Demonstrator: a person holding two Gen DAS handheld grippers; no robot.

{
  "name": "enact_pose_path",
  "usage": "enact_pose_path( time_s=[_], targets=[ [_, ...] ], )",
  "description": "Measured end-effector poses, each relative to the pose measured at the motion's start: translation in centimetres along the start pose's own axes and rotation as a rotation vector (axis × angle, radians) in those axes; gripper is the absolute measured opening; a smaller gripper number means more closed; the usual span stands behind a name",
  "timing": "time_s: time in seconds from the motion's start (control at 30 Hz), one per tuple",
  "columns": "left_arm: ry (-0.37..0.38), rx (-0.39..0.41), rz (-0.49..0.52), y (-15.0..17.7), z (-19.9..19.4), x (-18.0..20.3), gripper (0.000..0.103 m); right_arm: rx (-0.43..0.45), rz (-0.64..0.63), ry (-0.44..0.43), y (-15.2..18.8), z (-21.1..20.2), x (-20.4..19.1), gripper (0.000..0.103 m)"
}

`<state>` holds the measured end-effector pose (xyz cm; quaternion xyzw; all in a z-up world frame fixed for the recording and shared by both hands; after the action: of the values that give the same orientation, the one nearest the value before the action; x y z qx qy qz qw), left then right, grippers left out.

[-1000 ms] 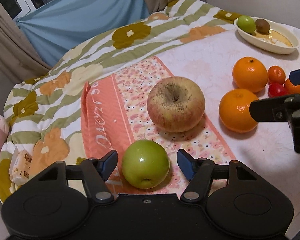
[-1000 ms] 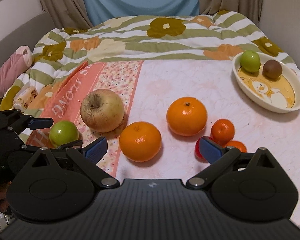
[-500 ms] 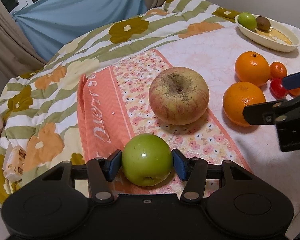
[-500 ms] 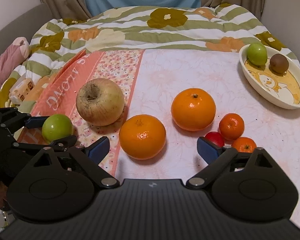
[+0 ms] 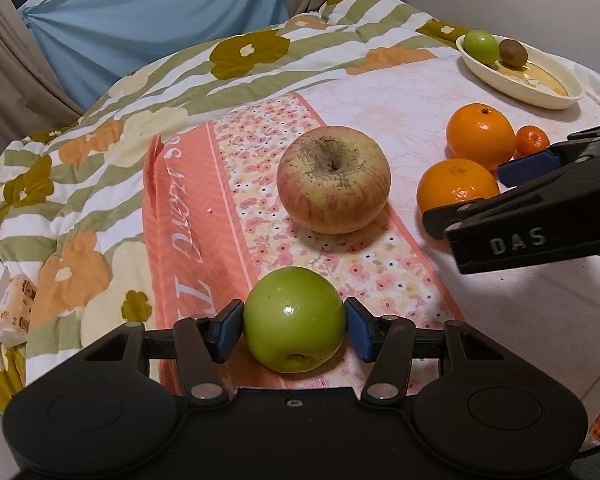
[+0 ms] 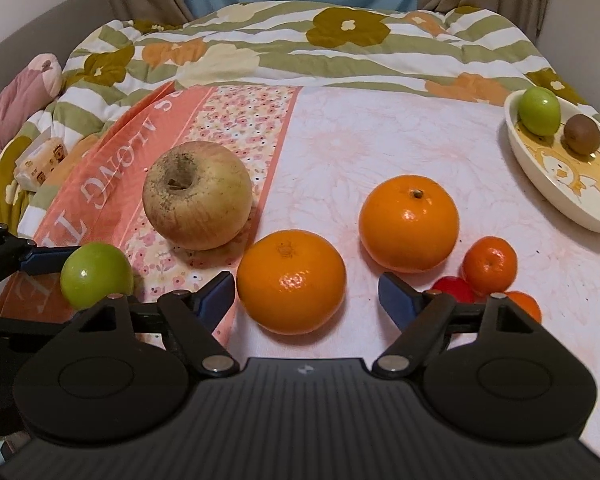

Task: Organize fruits
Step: 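Grasp the second green apple with left tool while right tool grasps an orange, then carry the green apple to the bowl with left tool while right tool carries the orange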

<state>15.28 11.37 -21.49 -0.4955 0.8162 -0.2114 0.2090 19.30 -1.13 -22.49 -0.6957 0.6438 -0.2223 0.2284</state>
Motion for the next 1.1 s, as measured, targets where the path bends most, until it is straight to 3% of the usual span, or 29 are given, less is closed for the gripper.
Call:
enact_pose_path(
  time_s=[0.13, 0.2, 0.63, 1.1],
  targets=[
    [0.001, -0.001, -0.014, 0.1, -0.1, 0.1, 0.059, -0.009, -0.024, -0.015, 0.2, 0.5, -0.6, 0.089],
    [0.001, -0.001, -0.017, 0.2, -0.2, 0.2, 0.059, -0.02, -0.041, -0.023, 0.3, 0.7, -1.0, 0.076],
    [-0.021, 0.029, -0.05, -0.7, -1.5, 0.3, 0.059, 0.014, -0.032, -0.03, 0.3, -0.5, 0.1, 0.074],
    [-0.038, 0.118, -0.099, -5.3, -6.6, 2.8, 0.059, 0.117, -0.002, -0.049, -3.0, -6.7, 4.4, 0.074]
  ],
)
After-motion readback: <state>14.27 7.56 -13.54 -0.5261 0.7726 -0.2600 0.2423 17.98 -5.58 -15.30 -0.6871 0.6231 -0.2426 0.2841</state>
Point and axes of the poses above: each gripper's, at about its wrist camera, not at the fingertips, and z roughly the way its jaws point, x to its right, y to its underside, the point moved 8 cm from there along z, roughly the way its jaws point, and after that the axes turned 6 degrees about y, right-handed, at the moved point
